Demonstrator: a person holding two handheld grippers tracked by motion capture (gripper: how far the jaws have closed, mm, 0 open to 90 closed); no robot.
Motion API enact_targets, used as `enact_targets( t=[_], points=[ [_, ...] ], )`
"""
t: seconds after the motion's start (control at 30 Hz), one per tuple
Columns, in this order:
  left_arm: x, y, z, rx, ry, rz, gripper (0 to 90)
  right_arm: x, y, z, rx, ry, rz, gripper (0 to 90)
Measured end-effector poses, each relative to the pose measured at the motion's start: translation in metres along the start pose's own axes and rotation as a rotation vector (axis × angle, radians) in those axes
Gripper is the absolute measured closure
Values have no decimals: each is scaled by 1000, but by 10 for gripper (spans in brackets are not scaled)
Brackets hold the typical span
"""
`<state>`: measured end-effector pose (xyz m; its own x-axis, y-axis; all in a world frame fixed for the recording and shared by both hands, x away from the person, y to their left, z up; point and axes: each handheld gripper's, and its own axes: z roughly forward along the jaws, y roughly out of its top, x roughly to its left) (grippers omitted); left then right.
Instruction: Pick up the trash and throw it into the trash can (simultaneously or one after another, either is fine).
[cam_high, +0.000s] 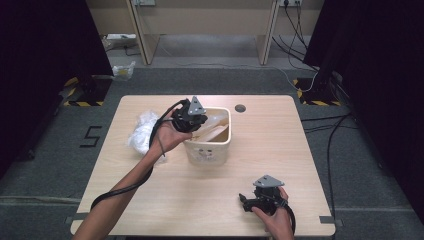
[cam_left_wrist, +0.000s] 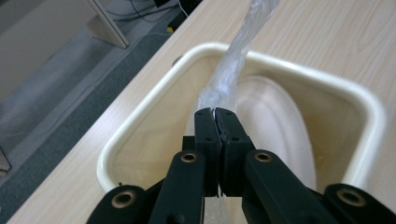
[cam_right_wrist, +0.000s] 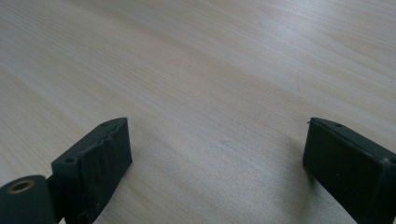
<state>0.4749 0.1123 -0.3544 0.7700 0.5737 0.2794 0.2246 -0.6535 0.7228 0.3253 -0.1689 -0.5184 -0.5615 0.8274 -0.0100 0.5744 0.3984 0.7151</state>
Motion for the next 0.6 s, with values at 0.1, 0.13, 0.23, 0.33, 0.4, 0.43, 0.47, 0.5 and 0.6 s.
enact_targets(
  t=[0.1,0.13,0.23,0.33,0.4,0.43,0.47,0.5,0.6],
  points=[
    [3,-7,11,34,1,-9,870,0,0,0,0,1,1,82],
    [4,-10,14,43,-3,-14,870,0,0,0,0,1,2,81],
    [6,-16,23,64,-12,-30,866,0,0,0,2,0,2,81],
    [8,-20,25,71,-15,-33,841,0,0,0,4,0,2,81],
    [9,-20,21,56,-22,-47,791,0,0,0,2,0,2,81],
    [10,-19,18,45,-22,-53,772,0,0,0,2,1,1,81],
    [11,-19,15,38,-23,-55,747,0,0,0,1,1,2,82],
    [12,-18,11,28,-20,-56,712,0,0,0,1,1,3,81],
    [13,-16,4,2,-23,-71,627,0,0,0,0,2,2,81]
  ],
)
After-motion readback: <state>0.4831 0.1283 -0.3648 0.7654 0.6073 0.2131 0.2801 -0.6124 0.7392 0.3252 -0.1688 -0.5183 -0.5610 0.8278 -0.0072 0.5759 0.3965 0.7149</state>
